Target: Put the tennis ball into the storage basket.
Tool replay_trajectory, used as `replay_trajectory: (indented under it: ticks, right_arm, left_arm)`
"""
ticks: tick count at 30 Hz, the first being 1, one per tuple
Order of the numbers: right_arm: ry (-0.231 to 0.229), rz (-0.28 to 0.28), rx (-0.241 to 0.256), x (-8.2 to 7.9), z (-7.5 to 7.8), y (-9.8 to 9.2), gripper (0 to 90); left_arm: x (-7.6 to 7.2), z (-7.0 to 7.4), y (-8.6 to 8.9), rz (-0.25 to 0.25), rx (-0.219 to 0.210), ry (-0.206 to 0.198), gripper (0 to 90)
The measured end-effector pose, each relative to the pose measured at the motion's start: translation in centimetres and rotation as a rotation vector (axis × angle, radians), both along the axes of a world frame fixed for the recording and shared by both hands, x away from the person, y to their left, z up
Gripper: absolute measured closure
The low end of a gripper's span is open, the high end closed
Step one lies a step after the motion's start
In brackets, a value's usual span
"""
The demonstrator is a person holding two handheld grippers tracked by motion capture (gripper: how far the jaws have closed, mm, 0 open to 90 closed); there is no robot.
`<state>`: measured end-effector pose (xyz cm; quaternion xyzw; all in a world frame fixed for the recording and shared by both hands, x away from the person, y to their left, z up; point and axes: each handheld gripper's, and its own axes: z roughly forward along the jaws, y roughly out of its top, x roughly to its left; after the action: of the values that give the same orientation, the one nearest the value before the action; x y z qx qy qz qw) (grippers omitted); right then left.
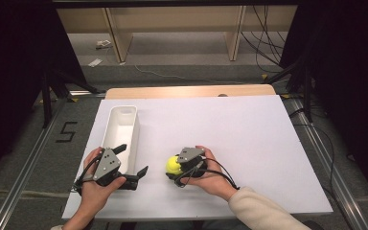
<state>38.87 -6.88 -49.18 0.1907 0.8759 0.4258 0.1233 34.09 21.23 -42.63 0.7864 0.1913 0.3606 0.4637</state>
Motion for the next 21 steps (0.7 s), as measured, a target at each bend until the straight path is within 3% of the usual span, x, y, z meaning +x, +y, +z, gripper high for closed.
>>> replay_trajectory:
  ticks: [21]
  right_arm:
    - [-0.008, -0.011, 0.009, 0.16, 0.42, -0.14, 26.8]
  left_arm:
    - [-0.03, 0.02, 0.01, 0.001, -0.003, 0.000, 0.0]
